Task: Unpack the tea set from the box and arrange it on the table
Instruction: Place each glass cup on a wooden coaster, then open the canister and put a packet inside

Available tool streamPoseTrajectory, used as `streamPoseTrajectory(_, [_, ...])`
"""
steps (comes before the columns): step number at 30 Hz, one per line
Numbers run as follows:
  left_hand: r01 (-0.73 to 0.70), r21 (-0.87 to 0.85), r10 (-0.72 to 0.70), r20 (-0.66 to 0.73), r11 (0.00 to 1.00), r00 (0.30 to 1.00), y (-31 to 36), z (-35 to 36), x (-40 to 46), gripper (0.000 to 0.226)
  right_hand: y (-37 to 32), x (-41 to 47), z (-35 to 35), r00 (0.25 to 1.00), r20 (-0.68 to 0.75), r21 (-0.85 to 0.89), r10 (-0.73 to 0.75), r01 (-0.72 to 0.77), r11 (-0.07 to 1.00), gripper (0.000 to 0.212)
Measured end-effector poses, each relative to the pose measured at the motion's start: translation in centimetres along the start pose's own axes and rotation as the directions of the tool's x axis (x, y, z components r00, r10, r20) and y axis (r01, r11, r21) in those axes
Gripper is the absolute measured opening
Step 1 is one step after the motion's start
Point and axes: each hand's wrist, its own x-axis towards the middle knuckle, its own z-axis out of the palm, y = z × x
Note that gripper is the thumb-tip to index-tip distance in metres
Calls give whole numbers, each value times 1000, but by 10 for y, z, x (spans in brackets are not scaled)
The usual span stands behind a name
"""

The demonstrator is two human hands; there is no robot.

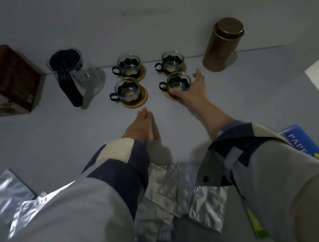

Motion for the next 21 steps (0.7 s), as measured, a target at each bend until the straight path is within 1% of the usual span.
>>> streamPoseTrajectory(2, [-1,-17,2,17,1000,1000,1,-2,-1,94,-6,-1,-10,1000,20,-40,4,-3,999,111])
streamPoseTrajectory(5, [-14,-17,14,21,1000,1000,2,-7,-4,93,-16,-4,-33,1000,-1,-67,-11,11,998,83])
streamPoseTrajectory(7, [-6,-63,6,-10,998,1000,7,-17,-7,80,-27,-3,-52,999,-7,-135,-41,39,990,67])
streamPoseTrajectory(9, [-5,-129,-12,-129,992,992,16,-31,-10,58,-37,2,-73,998,31,-220,-63,68,973,59])
streamPoseTrajectory(10, [-12,-143,-19,-216,990,976,24,-40,-10,50,-42,6,-84,996,58,-250,-73,86,964,57])
streamPoseTrajectory(12, [-49,-209,-42,-412,977,910,42,-58,-3,42,-50,15,-105,990,88,-302,-111,133,944,53])
streamPoseTrajectory(14, [-133,-291,-44,-530,947,847,65,-76,10,43,-55,28,-123,984,77,-363,-163,180,914,46])
streamPoseTrajectory(16, [-212,-309,-3,-573,927,820,91,-93,26,50,-57,45,-136,979,62,-435,-196,203,877,44])
streamPoseTrajectory(18, [-272,-344,32,-567,899,823,118,-103,43,59,-56,67,-144,979,56,-517,-198,198,833,48])
streamPoseTrajectory(21, [-312,-443,47,-514,840,857,153,-102,73,73,-56,96,-150,980,53,-596,-190,184,782,50])
